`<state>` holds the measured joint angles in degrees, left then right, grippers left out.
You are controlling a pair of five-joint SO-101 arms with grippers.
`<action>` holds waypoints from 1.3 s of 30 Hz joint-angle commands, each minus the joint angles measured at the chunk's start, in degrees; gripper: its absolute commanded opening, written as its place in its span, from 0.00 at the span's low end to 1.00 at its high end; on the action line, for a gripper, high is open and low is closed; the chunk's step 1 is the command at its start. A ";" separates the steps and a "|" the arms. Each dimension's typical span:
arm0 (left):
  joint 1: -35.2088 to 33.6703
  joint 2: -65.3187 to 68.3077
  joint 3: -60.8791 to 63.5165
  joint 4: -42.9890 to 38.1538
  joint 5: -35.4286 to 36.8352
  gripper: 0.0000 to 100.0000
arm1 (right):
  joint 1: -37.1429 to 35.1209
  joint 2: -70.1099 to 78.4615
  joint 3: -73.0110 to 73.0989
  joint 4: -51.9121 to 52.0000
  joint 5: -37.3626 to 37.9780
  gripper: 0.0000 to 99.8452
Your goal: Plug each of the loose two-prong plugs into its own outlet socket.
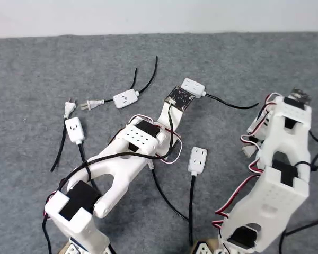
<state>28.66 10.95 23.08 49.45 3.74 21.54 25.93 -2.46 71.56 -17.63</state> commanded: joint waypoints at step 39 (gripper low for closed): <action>-1.41 0.62 -5.14 1.14 1.14 0.01 | 0.04 -6.81 -7.82 11.30 5.80 0.01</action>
<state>28.40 11.30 22.20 49.45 3.74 23.38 26.90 -7.30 79.30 -13.67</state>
